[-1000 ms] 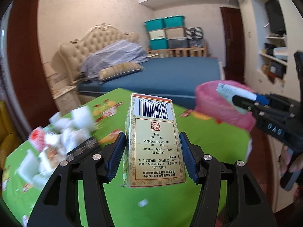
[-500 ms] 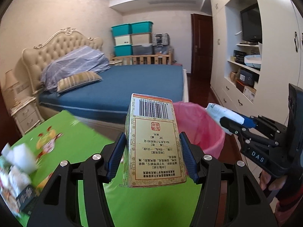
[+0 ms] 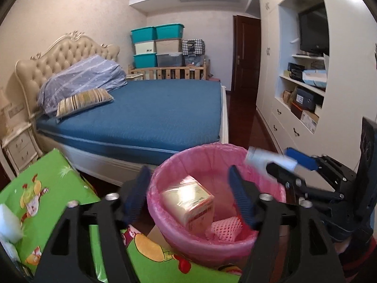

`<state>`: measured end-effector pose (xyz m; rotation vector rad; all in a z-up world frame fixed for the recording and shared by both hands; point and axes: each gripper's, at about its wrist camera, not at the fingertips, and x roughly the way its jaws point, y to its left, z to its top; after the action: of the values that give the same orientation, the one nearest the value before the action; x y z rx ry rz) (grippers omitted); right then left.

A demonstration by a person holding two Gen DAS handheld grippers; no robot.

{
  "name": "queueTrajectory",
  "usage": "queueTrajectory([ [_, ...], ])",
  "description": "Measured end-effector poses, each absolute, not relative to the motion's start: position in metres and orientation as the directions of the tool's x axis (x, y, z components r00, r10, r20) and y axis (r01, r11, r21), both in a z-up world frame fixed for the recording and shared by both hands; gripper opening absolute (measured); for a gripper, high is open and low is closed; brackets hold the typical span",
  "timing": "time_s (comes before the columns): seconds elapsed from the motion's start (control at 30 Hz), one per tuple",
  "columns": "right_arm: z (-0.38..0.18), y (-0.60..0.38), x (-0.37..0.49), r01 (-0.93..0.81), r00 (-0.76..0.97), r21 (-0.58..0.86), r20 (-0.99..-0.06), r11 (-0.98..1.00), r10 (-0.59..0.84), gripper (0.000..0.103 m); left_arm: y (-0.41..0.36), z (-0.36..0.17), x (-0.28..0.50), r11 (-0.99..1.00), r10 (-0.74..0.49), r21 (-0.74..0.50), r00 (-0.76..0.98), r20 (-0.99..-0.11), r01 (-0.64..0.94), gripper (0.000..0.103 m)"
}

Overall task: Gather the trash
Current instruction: 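Carry the box and packet over the pink bin and open both tools, then move both tools back over the trash on the table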

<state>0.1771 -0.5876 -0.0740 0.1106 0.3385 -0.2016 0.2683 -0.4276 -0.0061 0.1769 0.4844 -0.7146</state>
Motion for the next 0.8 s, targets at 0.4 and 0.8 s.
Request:
queueTrajectory([
  [0.4, -0.065, -0.572, 0.136, 0.217, 0.937, 0.124, -0.303, 0.968, -0.171, 0.075, -0.323, -0.005, 0.239, 0.849, -0.464, 0.003, 0.75, -0.472, 0.528, 0.094],
  [0.8, -0.068, -0.428, 0.174, -0.03, 0.928, 0.096, -0.368, 0.995, 0.064, 0.082, -0.189, -0.032, 0.214, 0.941, -0.28, 0.011, 0.792, -0.542, 0.339, 0.094],
])
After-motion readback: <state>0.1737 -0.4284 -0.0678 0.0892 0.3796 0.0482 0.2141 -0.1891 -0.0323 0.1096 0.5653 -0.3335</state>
